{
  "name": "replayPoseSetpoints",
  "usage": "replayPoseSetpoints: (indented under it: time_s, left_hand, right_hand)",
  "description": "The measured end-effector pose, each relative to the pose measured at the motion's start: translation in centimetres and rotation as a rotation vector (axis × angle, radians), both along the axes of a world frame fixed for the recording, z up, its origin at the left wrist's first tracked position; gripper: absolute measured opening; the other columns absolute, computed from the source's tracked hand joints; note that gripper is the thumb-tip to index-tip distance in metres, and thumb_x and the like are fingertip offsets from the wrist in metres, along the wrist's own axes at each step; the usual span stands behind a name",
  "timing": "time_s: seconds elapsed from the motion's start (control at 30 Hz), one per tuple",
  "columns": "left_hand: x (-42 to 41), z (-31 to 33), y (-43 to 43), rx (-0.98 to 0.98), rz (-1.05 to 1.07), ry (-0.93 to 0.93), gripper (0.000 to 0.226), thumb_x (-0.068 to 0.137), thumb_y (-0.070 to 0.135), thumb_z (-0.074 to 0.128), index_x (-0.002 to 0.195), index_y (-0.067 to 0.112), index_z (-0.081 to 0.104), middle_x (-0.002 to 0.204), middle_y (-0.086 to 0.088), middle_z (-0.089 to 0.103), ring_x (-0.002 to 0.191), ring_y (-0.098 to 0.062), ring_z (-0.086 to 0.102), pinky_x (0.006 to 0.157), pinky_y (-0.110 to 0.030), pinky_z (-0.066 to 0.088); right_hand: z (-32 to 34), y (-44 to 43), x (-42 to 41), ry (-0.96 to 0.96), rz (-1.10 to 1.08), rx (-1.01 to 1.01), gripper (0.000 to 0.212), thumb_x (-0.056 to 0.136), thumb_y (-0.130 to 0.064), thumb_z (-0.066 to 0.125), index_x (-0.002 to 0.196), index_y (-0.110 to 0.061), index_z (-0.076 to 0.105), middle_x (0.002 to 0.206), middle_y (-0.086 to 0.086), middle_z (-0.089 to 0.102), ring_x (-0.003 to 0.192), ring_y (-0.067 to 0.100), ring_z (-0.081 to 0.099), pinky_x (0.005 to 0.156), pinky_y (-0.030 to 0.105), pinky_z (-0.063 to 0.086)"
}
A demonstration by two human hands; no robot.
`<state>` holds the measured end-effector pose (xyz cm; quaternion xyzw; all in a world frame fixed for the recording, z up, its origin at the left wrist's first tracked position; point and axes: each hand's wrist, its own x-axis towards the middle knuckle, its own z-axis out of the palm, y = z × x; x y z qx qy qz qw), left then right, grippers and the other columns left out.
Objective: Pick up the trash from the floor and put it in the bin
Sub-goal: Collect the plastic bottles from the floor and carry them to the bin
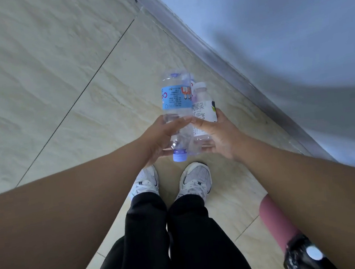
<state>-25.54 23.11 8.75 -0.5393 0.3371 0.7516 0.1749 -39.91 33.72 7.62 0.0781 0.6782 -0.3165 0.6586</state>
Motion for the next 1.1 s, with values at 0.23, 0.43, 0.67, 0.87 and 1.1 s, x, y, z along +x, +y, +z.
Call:
replayPoseSetpoints:
  time_s: [0.23, 0.43, 0.67, 0.87, 1.1]
  left_hand:
    - [1.2, 11.5, 1.2, -0.032, -0.118, 0.015, 0.024, 0.071, 0.055, 0.072, 0.091, 0.041, 0.07, 0.099, 0.009, 0.075, 0.109, -0.025, 0.064, 0.099, -0.047, 0.048]
    - [1.9, 20.1, 2.5, -0.065, -0.25, -0.003, 0.06, 0.071, 0.058, 0.075, 0.12, 0.028, 0.057, 0.124, 0.002, 0.069, 0.111, -0.027, 0.068, 0.105, -0.054, 0.045]
    - [-0.1, 27.9, 6.7, -0.067, -0.471, 0.082, 0.061, 0.07, 0.061, 0.073, 0.119, 0.026, 0.062, 0.128, -0.007, 0.068, 0.108, -0.029, 0.067, 0.097, -0.043, 0.047]
    - [-3.6, 32.0, 14.8, -0.023, -0.638, 0.12, 0.056, 0.071, 0.058, 0.074, 0.112, 0.019, 0.066, 0.11, -0.01, 0.064, 0.087, -0.028, 0.055, 0.074, -0.036, 0.043]
    - [-7.4, 31.4, 29.0, -0.08, -0.834, 0.08, 0.054, 0.077, 0.054, 0.07, 0.122, 0.024, 0.063, 0.124, -0.004, 0.07, 0.101, -0.028, 0.067, 0.085, -0.038, 0.05]
  right_hand:
    - [11.0, 4.0, 2.0, -0.018, -0.144, -0.037, 0.068, 0.051, -0.056, 0.092, 0.111, -0.039, 0.065, 0.111, -0.003, 0.076, 0.1, 0.027, 0.074, 0.083, 0.051, 0.061]
    - [19.3, 8.4, 4.2, -0.041, -0.368, -0.084, 0.057, 0.062, -0.042, 0.089, 0.114, -0.03, 0.068, 0.112, 0.004, 0.076, 0.102, 0.033, 0.073, 0.09, 0.052, 0.058]
    - [26.5, 15.4, 6.6, -0.034, -0.676, -0.137, 0.053, 0.067, -0.032, 0.089, 0.116, -0.024, 0.07, 0.106, 0.003, 0.077, 0.104, 0.039, 0.071, 0.09, 0.051, 0.058]
    - [30.3, 24.5, 6.9, -0.024, -0.855, -0.143, 0.044, 0.068, -0.033, 0.089, 0.108, -0.032, 0.07, 0.102, 0.0, 0.079, 0.099, 0.033, 0.074, 0.088, 0.049, 0.059]
    - [30.8, 38.4, 6.9, 0.013, -1.03, -0.12, 0.045, 0.067, -0.034, 0.086, 0.109, -0.033, 0.069, 0.108, 0.004, 0.078, 0.097, 0.028, 0.075, 0.08, 0.041, 0.061]
